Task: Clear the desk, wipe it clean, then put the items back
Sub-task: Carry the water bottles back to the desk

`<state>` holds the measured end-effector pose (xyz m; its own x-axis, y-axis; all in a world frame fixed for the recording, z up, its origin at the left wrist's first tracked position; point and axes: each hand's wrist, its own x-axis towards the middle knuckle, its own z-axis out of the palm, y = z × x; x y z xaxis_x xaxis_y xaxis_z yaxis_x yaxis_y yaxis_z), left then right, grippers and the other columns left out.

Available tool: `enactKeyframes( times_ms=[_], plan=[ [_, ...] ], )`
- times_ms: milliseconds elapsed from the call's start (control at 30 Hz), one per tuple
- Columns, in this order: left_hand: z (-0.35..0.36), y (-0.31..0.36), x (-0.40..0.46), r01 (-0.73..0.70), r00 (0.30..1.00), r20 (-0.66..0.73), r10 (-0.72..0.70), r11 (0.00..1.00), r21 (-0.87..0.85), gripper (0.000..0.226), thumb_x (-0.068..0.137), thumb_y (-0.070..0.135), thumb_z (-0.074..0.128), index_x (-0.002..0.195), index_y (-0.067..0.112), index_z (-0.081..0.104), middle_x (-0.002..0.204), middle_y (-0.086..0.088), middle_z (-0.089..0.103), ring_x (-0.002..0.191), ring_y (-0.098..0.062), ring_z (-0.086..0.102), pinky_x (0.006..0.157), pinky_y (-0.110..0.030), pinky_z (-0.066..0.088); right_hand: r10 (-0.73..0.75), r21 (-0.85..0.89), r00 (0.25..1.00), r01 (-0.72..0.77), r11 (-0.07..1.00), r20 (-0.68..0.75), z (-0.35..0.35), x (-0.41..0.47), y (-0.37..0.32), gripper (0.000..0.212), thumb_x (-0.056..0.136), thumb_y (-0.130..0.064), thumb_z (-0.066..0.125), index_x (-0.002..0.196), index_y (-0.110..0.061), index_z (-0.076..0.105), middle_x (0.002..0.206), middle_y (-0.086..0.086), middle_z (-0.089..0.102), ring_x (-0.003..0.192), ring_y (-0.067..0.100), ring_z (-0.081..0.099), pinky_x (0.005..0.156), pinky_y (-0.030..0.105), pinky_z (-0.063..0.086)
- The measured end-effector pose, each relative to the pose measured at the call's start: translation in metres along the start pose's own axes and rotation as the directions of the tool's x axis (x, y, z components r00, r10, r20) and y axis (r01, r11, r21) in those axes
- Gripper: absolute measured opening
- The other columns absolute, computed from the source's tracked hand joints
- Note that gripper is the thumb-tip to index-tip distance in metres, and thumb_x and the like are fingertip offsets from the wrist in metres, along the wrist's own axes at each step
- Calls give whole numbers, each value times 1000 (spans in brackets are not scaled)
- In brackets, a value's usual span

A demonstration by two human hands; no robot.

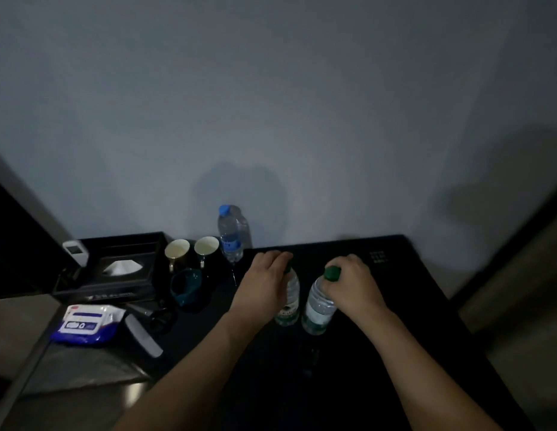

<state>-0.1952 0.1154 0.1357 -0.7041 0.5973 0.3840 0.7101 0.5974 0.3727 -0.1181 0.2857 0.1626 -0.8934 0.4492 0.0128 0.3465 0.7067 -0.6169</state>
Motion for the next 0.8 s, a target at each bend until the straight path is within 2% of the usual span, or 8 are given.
enactKeyframes(
  times_ms=[233,467,600,700,800],
  plan=[
    [24,-86,64,139,989,41,-140,990,25,45,88,7,60,133,8,53,125,-10,57,114,-29,49,95,-37,43,-74,-42,992,79,996,99,53,106,-30,22,82,-18,69,103,-14,67,110,5,52,96,27,59,84,30,48],
    [52,-164,118,258,964,60,-261,965,44,43,81,-1,63,123,4,59,115,-15,61,104,-37,54,86,-43,48,-160,-63,971,174,983,179,104,197,-46,19,81,-14,68,99,-9,68,103,7,52,94,26,56,80,29,44],
    [68,-185,139,243,967,64,-248,967,83,43,76,-1,66,118,3,61,108,-16,62,98,-36,56,84,-40,44,-162,-70,963,181,981,217,135,234,-52,19,84,-15,66,103,-11,66,105,8,50,98,26,55,81,29,42],
    [76,-197,156,231,970,53,-238,967,108,40,73,1,67,112,0,62,102,-17,62,91,-35,57,79,-35,41,-165,-77,964,184,980,208,151,259,-57,17,83,-14,67,100,-10,65,107,10,52,96,30,56,80,33,45],
    [83,-208,173,261,962,61,-268,960,96,37,79,0,61,115,-2,59,110,-21,60,101,-38,54,86,-41,44,-195,-56,964,208,977,181,161,281,-57,17,80,-10,67,97,-7,63,107,11,55,97,31,56,82,38,47]
  ],
)
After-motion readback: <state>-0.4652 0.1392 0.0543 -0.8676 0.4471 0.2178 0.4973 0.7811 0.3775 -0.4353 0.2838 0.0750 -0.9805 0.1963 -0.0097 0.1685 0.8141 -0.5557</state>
